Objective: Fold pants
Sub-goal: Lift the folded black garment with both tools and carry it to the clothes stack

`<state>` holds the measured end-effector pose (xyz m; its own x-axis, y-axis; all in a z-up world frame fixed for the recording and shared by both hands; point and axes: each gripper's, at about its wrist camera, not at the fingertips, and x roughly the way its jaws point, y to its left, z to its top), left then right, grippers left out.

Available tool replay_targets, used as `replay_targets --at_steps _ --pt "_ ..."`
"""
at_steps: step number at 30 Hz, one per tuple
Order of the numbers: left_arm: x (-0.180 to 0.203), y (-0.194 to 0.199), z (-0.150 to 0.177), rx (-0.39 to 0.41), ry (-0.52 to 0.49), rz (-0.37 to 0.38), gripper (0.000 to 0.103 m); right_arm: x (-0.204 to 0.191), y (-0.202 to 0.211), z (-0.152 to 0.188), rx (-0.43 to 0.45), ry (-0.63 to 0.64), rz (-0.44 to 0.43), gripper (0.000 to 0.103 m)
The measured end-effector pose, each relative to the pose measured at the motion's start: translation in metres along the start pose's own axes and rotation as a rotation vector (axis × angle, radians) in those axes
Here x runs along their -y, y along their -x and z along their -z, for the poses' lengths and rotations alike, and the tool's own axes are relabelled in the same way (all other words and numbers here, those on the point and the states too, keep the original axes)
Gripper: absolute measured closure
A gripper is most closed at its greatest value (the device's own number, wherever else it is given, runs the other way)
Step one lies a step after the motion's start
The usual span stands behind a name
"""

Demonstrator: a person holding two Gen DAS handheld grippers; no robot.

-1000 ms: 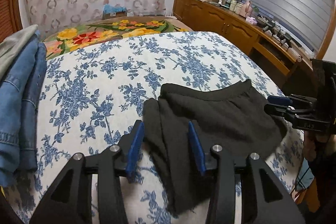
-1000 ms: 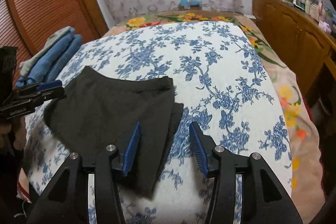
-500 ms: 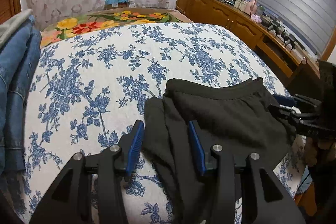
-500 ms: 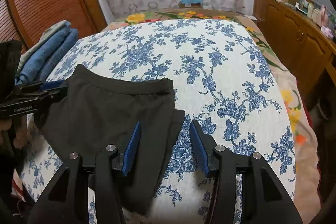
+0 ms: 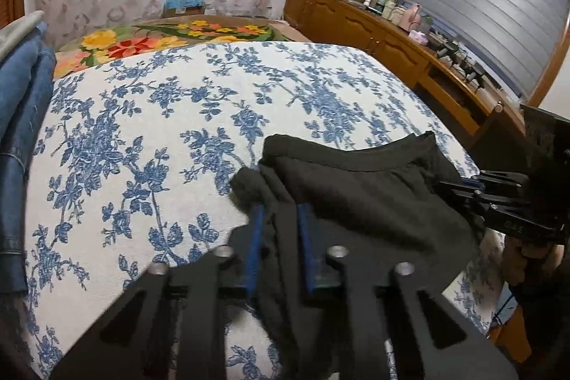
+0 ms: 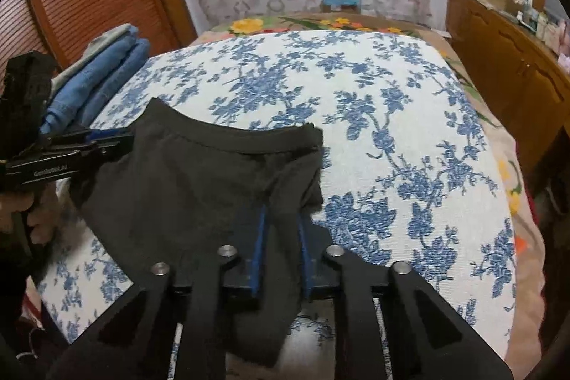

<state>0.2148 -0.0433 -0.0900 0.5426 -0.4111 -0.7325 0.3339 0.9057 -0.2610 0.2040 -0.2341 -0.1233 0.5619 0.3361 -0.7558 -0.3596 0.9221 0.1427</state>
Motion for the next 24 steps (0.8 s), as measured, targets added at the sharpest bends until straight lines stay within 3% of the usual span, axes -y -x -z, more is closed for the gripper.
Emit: replay_targets --at_steps 6,12,24 --pt "0.005 0.029 -0.004 0.084 -0.002 0.032 0.099 -0.009 0.016 -0.005 0.068 0.019 -0.002 0.096" --pt "0.008 0.062 -0.012 0.170 -0.023 0.008 0.099 -0.021 0.038 -0.021 0.147 0.047 -0.010 0.097" --pt "-0.020 0.126 -0.032 0.311 -0.028 -0.102 0.099 -0.062 0.053 -0.078 0.251 0.170 -0.067 0.097"
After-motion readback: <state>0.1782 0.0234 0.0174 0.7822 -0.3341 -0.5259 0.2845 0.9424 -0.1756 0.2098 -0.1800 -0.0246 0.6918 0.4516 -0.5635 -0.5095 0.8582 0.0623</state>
